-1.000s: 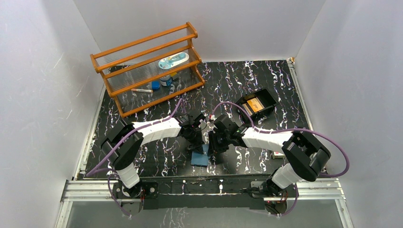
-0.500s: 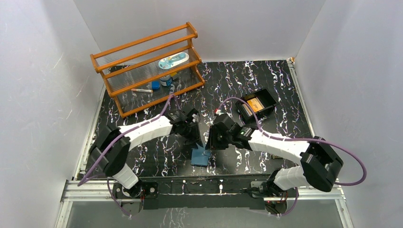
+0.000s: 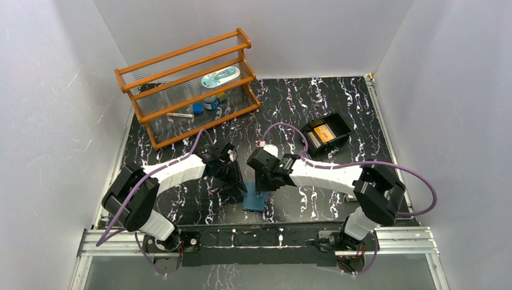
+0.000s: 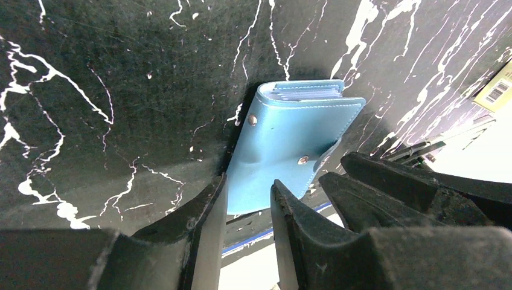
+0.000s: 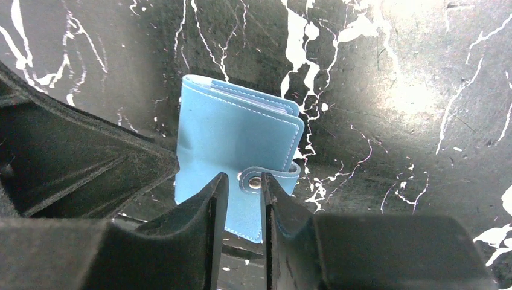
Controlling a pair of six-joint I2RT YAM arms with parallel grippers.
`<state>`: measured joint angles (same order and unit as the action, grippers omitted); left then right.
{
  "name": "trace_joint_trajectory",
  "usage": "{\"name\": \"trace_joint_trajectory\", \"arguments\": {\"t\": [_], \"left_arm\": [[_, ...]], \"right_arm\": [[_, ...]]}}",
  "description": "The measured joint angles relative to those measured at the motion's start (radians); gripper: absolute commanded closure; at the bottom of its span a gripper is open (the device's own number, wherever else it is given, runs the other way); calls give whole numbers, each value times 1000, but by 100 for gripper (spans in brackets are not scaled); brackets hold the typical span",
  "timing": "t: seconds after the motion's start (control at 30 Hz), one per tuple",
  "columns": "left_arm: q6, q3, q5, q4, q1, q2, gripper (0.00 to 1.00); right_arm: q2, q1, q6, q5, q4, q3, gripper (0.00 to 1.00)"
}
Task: Put the credit cards into the card holder
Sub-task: Close the card holder at the center of the board.
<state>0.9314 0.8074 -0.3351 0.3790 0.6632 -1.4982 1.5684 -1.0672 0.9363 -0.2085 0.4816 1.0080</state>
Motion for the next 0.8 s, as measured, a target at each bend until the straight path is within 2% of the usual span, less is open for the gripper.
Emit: {"name": "trace_joint_trajectory", "arguments": {"t": [0.27,0.5,0.57,0.8], "left_arm": [[12,-83,-43,-80,0,0,70],[16,-91,-55,-104,0,0,71],[19,-91,-58,-111,0,0,71],[33,-106,-80,-150,0,0,72]], "right_arm": [[82,-40,3,-47,71,55,71],[130,-66,-5,-85,132,114,84],[131,-72,-8,-94,146,122,85],[140,-89,-20,-123,204,159,73]]}}
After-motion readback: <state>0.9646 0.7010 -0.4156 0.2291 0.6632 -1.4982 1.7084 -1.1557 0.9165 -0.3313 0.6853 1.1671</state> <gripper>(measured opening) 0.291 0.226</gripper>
